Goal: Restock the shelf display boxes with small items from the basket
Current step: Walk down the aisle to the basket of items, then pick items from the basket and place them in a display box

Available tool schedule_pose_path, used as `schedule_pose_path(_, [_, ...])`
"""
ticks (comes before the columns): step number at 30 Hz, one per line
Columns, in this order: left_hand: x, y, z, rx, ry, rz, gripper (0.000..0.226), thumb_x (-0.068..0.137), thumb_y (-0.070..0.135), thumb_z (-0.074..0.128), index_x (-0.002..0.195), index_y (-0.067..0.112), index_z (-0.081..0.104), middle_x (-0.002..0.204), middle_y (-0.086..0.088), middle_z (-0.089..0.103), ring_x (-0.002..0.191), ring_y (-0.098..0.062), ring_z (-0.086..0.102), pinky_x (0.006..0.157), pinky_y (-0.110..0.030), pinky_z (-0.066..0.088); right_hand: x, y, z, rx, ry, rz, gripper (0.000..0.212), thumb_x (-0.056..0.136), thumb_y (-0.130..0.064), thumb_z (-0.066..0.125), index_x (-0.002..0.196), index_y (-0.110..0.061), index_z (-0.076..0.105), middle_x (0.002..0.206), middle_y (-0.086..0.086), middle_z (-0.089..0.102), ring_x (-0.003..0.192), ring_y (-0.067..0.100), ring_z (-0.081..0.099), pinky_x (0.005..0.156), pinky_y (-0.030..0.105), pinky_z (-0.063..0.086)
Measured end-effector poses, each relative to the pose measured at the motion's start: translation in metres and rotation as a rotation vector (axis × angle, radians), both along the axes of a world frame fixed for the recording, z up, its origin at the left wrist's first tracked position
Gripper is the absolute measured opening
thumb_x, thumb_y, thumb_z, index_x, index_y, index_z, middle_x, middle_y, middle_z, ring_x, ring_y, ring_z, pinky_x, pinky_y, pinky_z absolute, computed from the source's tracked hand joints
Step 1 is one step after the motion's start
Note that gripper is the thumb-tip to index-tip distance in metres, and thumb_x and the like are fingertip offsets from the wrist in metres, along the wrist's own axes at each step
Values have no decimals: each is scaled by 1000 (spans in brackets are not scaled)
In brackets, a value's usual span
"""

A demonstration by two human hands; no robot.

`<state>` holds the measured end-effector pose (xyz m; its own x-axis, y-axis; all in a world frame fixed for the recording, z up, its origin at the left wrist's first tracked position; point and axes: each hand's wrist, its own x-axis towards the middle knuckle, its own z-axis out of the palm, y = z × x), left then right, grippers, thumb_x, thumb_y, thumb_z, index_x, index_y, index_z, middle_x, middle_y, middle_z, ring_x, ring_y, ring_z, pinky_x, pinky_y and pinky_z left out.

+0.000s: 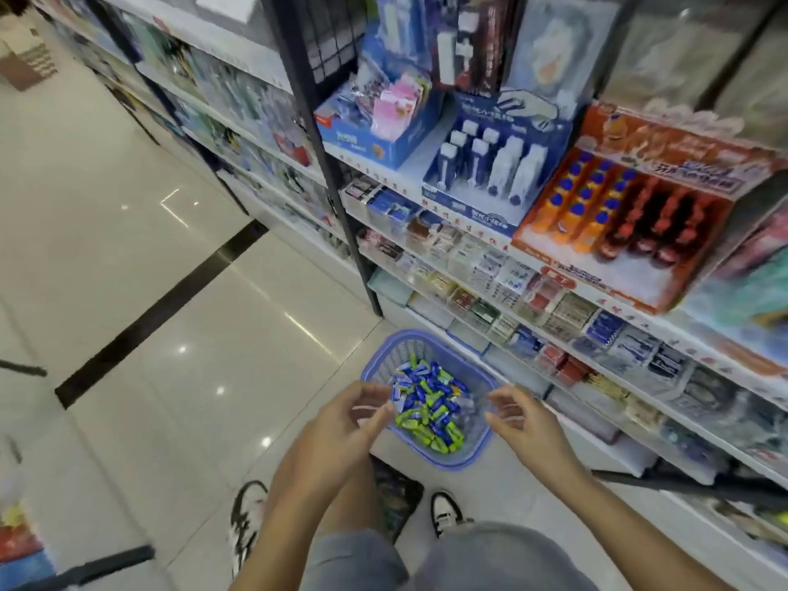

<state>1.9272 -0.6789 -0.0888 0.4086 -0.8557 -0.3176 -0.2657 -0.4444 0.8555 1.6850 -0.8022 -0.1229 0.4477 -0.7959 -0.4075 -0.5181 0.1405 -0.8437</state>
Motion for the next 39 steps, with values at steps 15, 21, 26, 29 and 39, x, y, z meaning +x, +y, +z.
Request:
schedule_pose_path(15, [96, -149, -275, 242, 27, -650, 10, 89, 21, 64, 96, 28, 65, 96, 5, 68, 83, 3, 63, 74, -18, 51, 76, -18, -240, 185, 366, -401, 37, 86, -17, 66, 120, -8, 56, 118, 8, 57, 98, 21, 58, 87, 29, 47])
schedule_pose_path(21, [94, -190, -410, 351, -50, -766, 20, 88, 16, 63, 106, 6, 65, 103, -7, 68, 98, -21, 64, 89, -30, 50, 106, -20, -380, 331, 438, -425, 45, 89, -20, 61, 130, -8, 47, 132, 14, 51, 112, 29, 56, 87, 30, 45])
schedule_pose_path(26, [71, -213, -530, 362, -173, -959, 31, 89, 14, 63, 117, 0, 59, 108, -15, 67, 102, -28, 63, 90, -35, 48, 107, -31, -498, 424, 553, -409, 46, 88, -20, 62, 130, -5, 49, 133, 15, 51, 118, 28, 54, 91, 29, 45])
schedule_pose_path(29, [53, -220, -595, 375, -271, -1182, 41, 90, 18, 60, 128, 5, 52, 124, -12, 60, 115, -24, 56, 93, -26, 42, 104, -38, -560, 466, 601, -364, 40, 90, -16, 57, 126, -2, 52, 126, 20, 55, 110, 29, 58, 87, 32, 51])
schedule_pose_path(39, [31, -206, -715, 67, -811, -1598, 84, 87, 45, 54, 152, 20, 6, 159, 0, 7, 147, -19, -4, 119, -33, 7, 104, -29, -676, 399, 765, -54, 40, 91, -33, 51, 124, -11, 54, 120, 17, 58, 111, 31, 54, 99, 38, 41])
